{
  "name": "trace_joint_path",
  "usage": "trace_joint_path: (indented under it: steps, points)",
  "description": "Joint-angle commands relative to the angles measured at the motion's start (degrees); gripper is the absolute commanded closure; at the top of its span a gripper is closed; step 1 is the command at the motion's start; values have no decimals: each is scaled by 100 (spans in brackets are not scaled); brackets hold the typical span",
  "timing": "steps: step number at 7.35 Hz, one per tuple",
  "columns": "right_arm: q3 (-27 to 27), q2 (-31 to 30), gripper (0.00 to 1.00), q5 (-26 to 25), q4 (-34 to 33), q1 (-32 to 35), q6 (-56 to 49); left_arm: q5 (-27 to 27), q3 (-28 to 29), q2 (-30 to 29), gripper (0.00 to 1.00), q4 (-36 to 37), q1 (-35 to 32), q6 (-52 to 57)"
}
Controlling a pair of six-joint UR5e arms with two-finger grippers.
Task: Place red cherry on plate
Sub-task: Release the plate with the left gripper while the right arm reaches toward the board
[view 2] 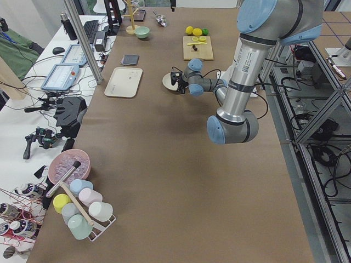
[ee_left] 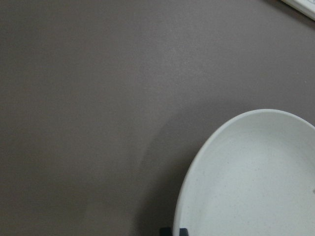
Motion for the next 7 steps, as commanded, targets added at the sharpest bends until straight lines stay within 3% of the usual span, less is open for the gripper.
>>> trace_joint_path:
  steps: [1,4,7]
  points:
    - [185,79,0,-39,0,-390,461,10,27,-2,3,-6,-43,9]
    - [186,492,0,-668,96,-1311,1338,-43,-244,59,2,20,-525,383]
    - [80,-59,0,-1574,2156,-2444,3102,-385,-631,6,2,914,-1000,870]
